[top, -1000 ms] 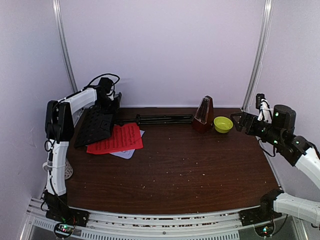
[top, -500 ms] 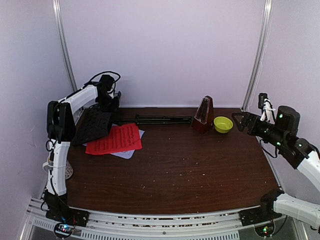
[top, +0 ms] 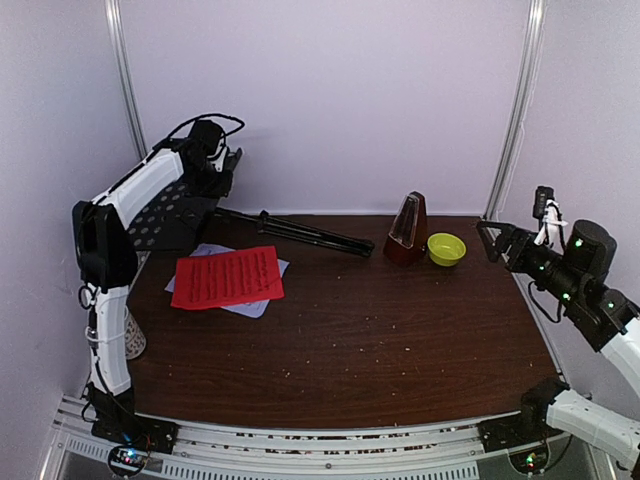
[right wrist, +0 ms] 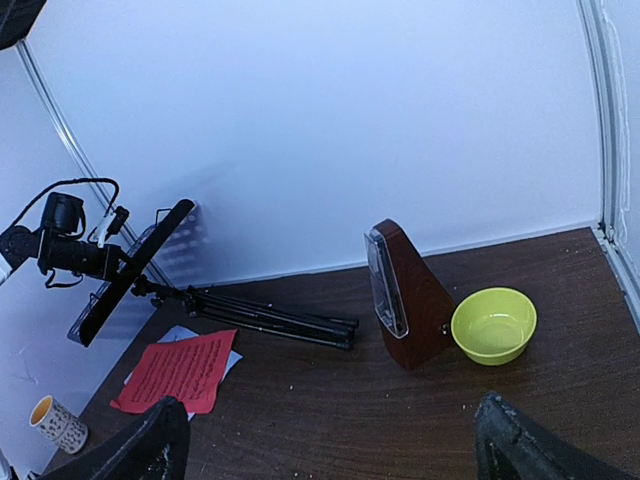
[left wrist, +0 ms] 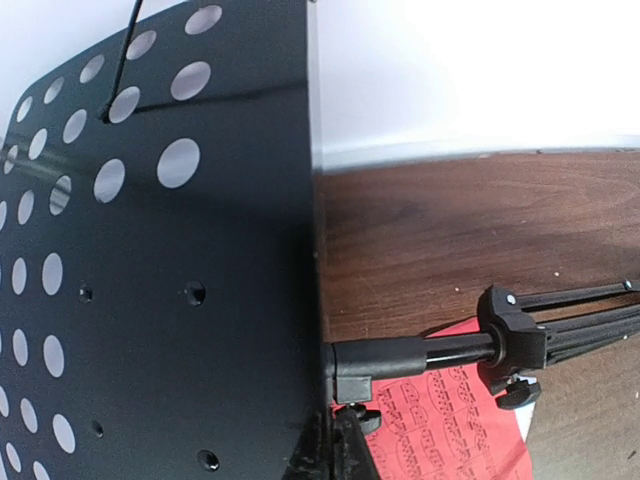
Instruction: Set up the instrument practice props
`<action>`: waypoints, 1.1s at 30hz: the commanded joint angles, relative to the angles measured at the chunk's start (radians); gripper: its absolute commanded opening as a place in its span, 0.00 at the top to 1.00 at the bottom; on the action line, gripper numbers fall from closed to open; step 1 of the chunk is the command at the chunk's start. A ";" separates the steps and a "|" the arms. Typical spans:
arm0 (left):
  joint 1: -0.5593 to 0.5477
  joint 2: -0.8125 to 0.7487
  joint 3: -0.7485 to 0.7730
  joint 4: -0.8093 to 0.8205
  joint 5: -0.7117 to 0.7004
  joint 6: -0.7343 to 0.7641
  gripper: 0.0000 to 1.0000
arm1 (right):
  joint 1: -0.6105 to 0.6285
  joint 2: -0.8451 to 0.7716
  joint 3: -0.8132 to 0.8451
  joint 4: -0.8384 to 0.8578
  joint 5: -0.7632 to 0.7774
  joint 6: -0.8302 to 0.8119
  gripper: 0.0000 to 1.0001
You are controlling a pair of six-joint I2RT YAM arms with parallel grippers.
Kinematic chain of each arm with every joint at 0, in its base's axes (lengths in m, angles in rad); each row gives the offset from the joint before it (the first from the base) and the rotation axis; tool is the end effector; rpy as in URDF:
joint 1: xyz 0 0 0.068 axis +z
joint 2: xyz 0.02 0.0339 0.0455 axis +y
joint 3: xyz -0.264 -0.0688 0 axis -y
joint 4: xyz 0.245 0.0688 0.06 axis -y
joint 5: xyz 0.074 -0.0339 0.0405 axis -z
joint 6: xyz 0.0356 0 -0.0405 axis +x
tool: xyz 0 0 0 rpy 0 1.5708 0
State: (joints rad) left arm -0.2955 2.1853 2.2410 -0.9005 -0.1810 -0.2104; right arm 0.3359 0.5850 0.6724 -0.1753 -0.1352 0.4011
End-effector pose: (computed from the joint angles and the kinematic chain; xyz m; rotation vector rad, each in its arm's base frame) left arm 0.4667 -0.1354 0.3212 0.0194 2.3974 -0.0172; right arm 0.1378 0.0532 0.3308 -0.0499 1.7009 0.6675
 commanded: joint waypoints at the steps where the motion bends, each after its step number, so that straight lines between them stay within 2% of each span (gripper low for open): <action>1: -0.079 -0.204 0.077 0.207 -0.146 0.242 1.00 | -0.005 -0.066 -0.032 0.079 0.045 0.017 0.00; 8: -0.181 -0.335 -0.006 0.323 -0.171 0.489 1.00 | -0.005 -0.031 0.059 -0.010 -0.018 -0.076 0.00; 13: -0.273 -0.430 -0.098 0.456 -0.215 0.692 1.00 | -0.005 0.042 0.125 -0.066 -0.036 -0.048 0.00; 20: -0.393 -0.549 -0.211 0.639 -0.229 0.932 1.00 | -0.005 0.096 0.139 -0.044 -0.117 -0.043 0.00; 23: -0.434 -0.609 -0.285 0.727 -0.183 0.999 1.00 | -0.006 0.151 0.146 -0.021 -0.222 -0.048 0.00; 27: -0.469 -0.701 -0.418 0.860 -0.082 1.066 1.00 | -0.006 0.200 0.110 0.100 -0.373 -0.039 0.00; 33: -0.494 -0.857 -0.640 1.016 0.179 1.100 1.00 | -0.007 0.301 0.113 0.300 -0.528 0.008 0.00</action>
State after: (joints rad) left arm -0.7799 1.4799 1.6535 -0.3267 -0.1829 0.8108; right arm 0.3351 0.8490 0.7818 -0.0666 -0.5117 0.3706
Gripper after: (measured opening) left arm 0.007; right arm 0.999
